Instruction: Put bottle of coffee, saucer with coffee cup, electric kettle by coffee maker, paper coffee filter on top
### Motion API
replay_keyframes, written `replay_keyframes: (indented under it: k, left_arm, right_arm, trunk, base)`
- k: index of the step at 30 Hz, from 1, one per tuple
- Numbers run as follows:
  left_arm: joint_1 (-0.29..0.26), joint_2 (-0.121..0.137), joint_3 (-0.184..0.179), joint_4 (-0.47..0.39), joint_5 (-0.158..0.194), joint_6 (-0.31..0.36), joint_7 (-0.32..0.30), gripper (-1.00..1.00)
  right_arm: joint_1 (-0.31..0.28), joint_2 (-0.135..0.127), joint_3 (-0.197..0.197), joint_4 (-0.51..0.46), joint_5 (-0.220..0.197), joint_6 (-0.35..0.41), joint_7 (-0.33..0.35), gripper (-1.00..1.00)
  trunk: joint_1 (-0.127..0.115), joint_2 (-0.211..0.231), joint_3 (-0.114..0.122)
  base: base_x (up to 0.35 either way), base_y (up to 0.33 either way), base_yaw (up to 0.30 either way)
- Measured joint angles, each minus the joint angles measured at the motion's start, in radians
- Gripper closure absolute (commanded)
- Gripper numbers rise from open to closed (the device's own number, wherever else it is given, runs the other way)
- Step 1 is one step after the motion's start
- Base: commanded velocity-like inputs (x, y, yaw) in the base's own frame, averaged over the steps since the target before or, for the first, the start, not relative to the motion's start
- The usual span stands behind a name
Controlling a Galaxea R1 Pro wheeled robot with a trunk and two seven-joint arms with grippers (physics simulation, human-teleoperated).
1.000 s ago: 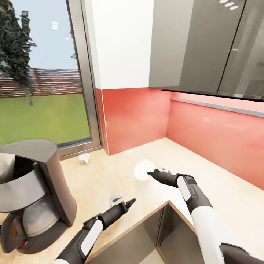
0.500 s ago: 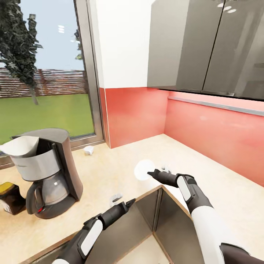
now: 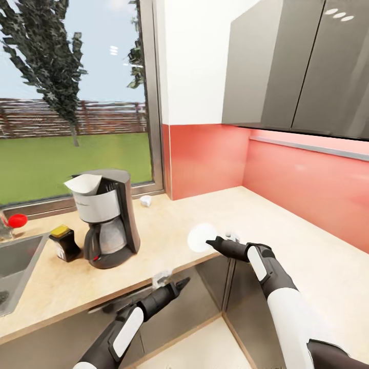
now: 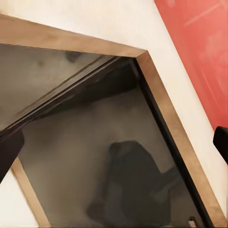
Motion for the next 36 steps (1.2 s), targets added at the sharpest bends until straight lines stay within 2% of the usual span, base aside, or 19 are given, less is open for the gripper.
replay_keyframes:
  k: [6,9,12,13,14,16,20,22,23,25,26,30,36]
  left_arm:
    - [0.003,0.000,0.000,0.002,0.000,0.001,0.001,-1.00]
    - [0.054,0.009,0.001,0.022,-0.015,0.001,0.003,-1.00]
    - [0.128,0.044,0.002,0.049,-0.051,-0.005,0.002,-1.00]
    - [0.196,0.084,0.004,0.065,-0.073,-0.010,0.013,-1.00]
    - [0.237,0.094,0.004,0.075,-0.079,-0.011,0.018,-1.00]
    - [0.261,0.127,0.010,0.132,-0.103,-0.029,0.055,-1.00]
    - [0.271,0.142,0.011,0.254,-0.114,-0.129,0.110,-1.00]
    - [0.271,0.147,0.010,0.397,-0.134,-0.257,0.204,-1.00]
    - [0.270,0.148,0.009,0.439,-0.167,-0.275,0.251,-1.00]
    - [0.270,0.153,0.010,0.484,-0.230,-0.281,0.321,-1.00]
    - [0.270,0.161,0.014,0.524,-0.292,-0.284,0.388,-1.00]
    - [0.271,0.167,0.012,0.568,-0.341,-0.283,0.458,-1.00]
    - [0.274,0.164,0.009,0.633,-0.352,-0.283,0.477,-1.00]
  right_arm:
    - [0.000,0.000,0.000,0.001,0.000,0.000,0.000,1.00]
    - [0.000,0.000,0.001,0.000,0.000,0.000,0.000,1.00]
    - [0.000,0.001,0.001,-0.001,0.000,0.000,0.000,1.00]
    - [0.000,-0.001,-0.001,-0.001,-0.001,0.000,0.000,1.00]
    - [0.000,-0.001,-0.001,-0.001,0.002,0.000,0.000,1.00]
    - [0.000,-0.002,-0.001,-0.001,0.000,0.000,0.000,1.00]
    - [0.000,-0.003,-0.001,-0.001,0.000,0.001,0.000,1.00]
    - [0.000,-0.003,-0.001,-0.001,0.001,0.001,-0.001,1.00]
    - [0.000,-0.003,-0.001,0.000,0.003,0.001,-0.001,1.00]
    - [0.000,-0.003,-0.001,0.000,0.003,0.001,-0.001,1.00]
    - [0.000,-0.002,0.001,0.005,0.005,0.001,-0.002,1.00]
    - [0.000,-0.001,0.000,0.003,0.006,0.001,-0.008,1.00]
    - [0.000,-0.024,-0.003,0.002,0.004,0.002,-0.009,1.00]
  trunk:
    - [0.000,0.000,0.006]
    - [0.000,0.000,0.007]
    - [0.000,0.000,0.007]
    - [-0.001,-0.001,0.007]
    - [0.000,0.000,0.007]
    - [-0.001,0.000,0.007]
    - [-0.001,0.000,0.007]
    - [-0.001,0.000,0.007]
    - [-0.001,0.000,0.007]
    - [-0.001,0.000,0.007]
    - [-0.001,0.000,0.007]
    - [-0.001,0.000,0.007]
    - [-0.001,0.000,0.007]
  base:
    - [-0.339,0.000,0.172]
    - [-0.339,0.000,0.047]
    - [-0.239,0.000,0.011]
    - [-0.057,0.000,0.002]
    - [-0.029,0.000,0.001]
    - [-0.012,0.000,0.000]
    - [-0.004,0.000,0.000]
    - [0.000,0.000,0.000]
    - [0.000,0.000,0.000]
    - [0.000,0.000,0.000]
    - [0.000,0.000,0.000]
    - [0.000,0.000,0.000]
    - [0.018,0.000,0.171]
